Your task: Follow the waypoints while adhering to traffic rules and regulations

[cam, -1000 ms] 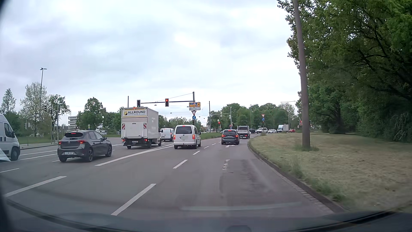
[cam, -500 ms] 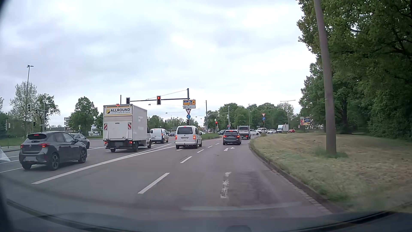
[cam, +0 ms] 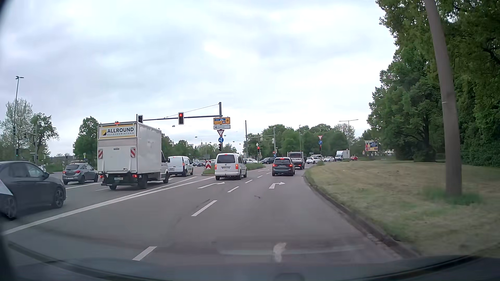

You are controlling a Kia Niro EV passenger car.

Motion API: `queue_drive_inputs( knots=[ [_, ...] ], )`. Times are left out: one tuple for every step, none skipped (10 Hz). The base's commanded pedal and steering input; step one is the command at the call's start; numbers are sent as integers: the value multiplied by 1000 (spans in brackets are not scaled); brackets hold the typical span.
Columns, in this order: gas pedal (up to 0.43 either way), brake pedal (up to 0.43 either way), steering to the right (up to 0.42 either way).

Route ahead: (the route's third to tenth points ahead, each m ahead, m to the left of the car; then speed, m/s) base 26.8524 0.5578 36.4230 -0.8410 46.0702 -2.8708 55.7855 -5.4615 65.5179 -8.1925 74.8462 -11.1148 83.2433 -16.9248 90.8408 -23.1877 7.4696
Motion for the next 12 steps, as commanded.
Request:
queue_drive_inputs(
  knots=[
    [67, 0, 12],
    [67, 0, 12],
    [67, 0, 12],
    [67, 0, 13],
    [67, 0, 13],
    [59, 0, 13],
    [59, 0, 14],
    [59, 0, 13],
    [59, 0, 14],
    [59, 0, 14],
    [59, 0, 14],
    [59, 0, 14]
  ],
)
